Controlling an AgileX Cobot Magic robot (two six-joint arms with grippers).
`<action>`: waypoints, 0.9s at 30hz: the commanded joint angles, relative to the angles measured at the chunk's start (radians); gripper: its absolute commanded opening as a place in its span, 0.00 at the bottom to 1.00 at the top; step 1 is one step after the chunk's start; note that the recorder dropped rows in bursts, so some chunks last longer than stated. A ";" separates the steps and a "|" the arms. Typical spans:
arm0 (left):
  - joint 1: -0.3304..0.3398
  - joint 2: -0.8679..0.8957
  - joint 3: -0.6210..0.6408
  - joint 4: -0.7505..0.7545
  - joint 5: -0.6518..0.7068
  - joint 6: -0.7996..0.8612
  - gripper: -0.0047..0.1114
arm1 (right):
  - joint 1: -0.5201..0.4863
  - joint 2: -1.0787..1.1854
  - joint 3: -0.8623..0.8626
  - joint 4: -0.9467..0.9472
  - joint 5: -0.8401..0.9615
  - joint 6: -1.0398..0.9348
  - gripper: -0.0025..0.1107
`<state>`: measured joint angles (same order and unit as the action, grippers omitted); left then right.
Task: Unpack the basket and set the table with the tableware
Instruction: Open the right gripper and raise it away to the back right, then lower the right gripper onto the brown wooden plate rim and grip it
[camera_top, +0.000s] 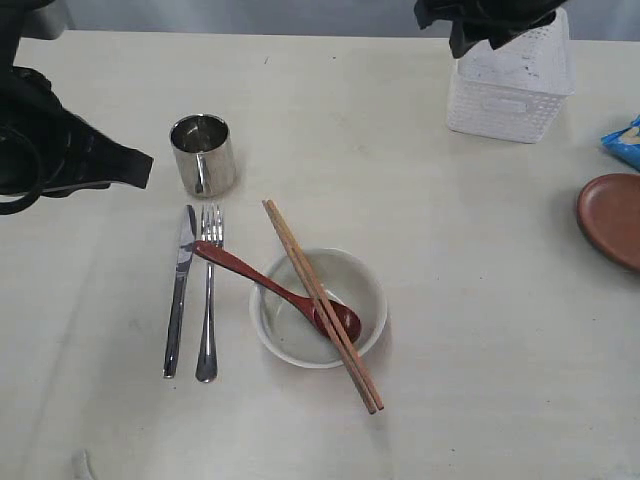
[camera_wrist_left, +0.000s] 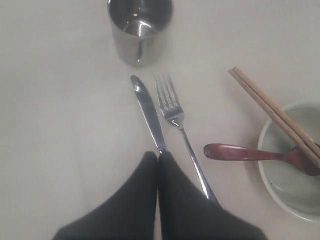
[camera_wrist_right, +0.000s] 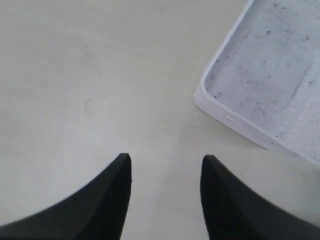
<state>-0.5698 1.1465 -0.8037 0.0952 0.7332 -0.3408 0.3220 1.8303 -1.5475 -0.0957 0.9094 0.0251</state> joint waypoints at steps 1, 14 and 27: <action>0.000 -0.008 0.006 -0.007 -0.006 0.003 0.04 | -0.006 0.095 -0.097 -0.046 0.116 0.021 0.40; 0.000 -0.008 0.006 -0.021 -0.002 0.007 0.04 | -0.400 0.107 -0.076 -0.067 0.312 0.216 0.32; 0.000 -0.008 0.006 -0.029 0.001 0.018 0.04 | -0.541 0.014 0.387 0.078 0.075 0.154 0.02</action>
<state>-0.5698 1.1465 -0.8037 0.0775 0.7332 -0.3348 -0.2269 1.8492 -1.2223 -0.0189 1.0628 0.1865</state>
